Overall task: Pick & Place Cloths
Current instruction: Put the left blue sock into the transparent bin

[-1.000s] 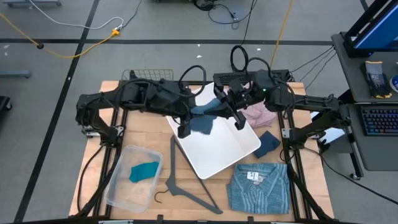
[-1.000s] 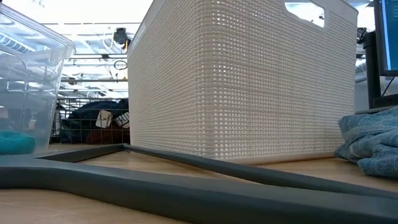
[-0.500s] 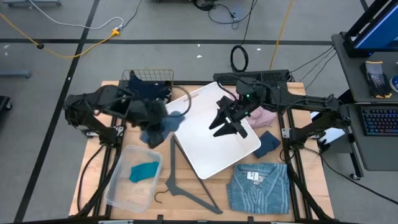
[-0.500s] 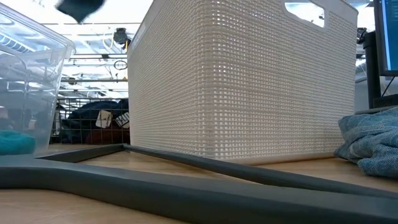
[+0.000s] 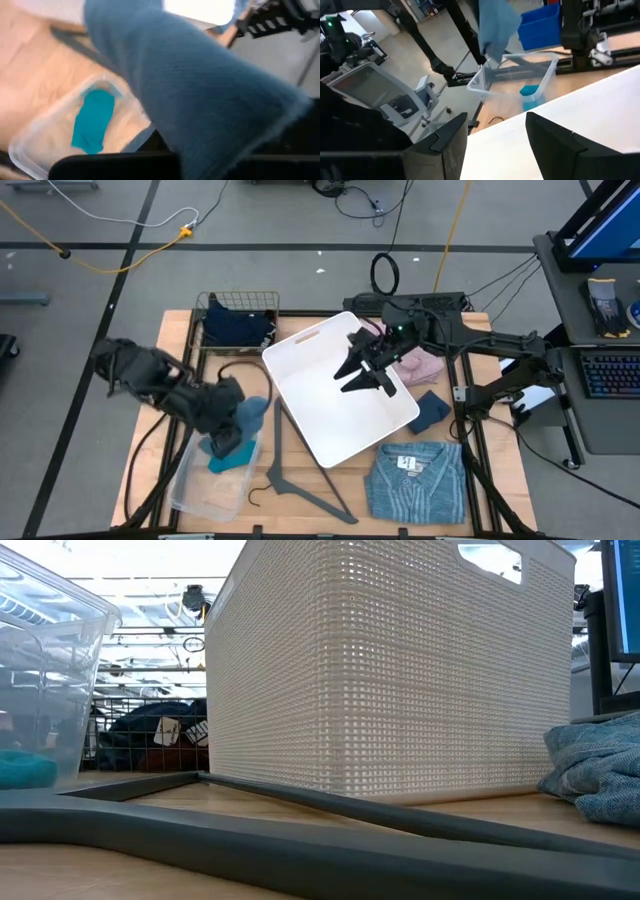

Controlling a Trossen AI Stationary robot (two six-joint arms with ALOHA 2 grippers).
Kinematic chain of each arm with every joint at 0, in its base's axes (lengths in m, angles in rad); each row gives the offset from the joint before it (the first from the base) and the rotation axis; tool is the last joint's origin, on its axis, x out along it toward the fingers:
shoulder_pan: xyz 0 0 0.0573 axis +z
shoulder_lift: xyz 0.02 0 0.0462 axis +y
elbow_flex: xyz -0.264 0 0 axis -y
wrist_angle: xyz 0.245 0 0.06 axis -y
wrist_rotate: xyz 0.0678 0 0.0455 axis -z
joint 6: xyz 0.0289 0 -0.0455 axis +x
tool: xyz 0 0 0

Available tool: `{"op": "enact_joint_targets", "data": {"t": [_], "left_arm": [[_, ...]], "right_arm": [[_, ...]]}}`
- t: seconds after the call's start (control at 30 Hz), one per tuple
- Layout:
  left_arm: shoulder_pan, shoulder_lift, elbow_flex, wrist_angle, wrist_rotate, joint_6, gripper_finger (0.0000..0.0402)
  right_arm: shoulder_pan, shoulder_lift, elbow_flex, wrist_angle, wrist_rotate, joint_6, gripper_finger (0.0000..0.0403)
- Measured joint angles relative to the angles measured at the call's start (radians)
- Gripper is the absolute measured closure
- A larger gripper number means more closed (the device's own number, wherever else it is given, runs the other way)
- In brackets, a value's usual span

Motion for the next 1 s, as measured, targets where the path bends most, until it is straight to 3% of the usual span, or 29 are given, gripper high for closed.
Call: {"op": "enact_joint_targets", "data": {"t": [0.1, 0.37, 0.67, 1.0], "left_arm": [[-0.05, 0.001, -0.075, 0.0, 0.0, -0.126, 0.04], [-0.155, -0.004, -0.38, 0.002, 0.183, -0.379, 0.04], [-0.19, -0.036, -0.617, 0.212, 0.1, -0.509, 0.0401], [-0.186, -0.04, -0.861, 0.386, 0.085, -0.571, 0.0401]], "right_arm": [[-0.005, 0.0, 0.0, 0.031, -0.001, 0.0, 0.021], [-0.006, 0.0, 0.0, 0.051, -0.001, 0.006, 0.0215], [0.004, 0.0, 0.0, 0.054, 0.0, 0.034, 0.0218], [0.033, 0.0, 0.0, 0.057, -0.003, 0.034, 0.0218]]}}
